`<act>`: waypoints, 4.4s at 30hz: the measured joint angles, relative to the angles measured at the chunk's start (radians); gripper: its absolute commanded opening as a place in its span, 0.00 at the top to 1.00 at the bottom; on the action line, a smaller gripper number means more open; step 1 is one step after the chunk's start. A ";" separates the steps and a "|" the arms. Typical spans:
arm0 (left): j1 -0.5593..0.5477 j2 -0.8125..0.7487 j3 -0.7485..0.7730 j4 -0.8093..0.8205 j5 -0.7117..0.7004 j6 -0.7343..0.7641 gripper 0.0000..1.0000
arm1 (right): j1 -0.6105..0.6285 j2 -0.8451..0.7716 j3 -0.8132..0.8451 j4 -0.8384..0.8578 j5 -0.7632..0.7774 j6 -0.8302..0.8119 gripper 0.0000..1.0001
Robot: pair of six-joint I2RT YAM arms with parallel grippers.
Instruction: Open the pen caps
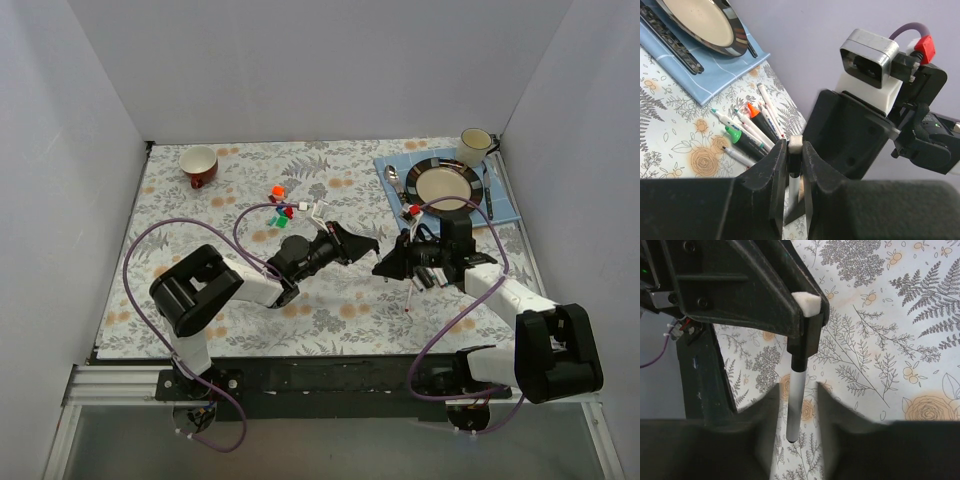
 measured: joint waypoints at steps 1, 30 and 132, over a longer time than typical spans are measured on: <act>0.000 0.003 0.000 0.003 -0.004 -0.005 1.00 | 0.002 0.002 0.000 0.000 0.003 -0.005 0.90; -0.021 0.067 0.118 -0.114 0.046 -0.023 1.00 | 0.009 -0.013 0.001 -0.051 0.024 -0.053 0.99; 0.492 -0.938 0.000 -1.300 -0.060 0.472 0.02 | -0.361 -0.254 0.171 -0.315 0.608 -0.325 0.21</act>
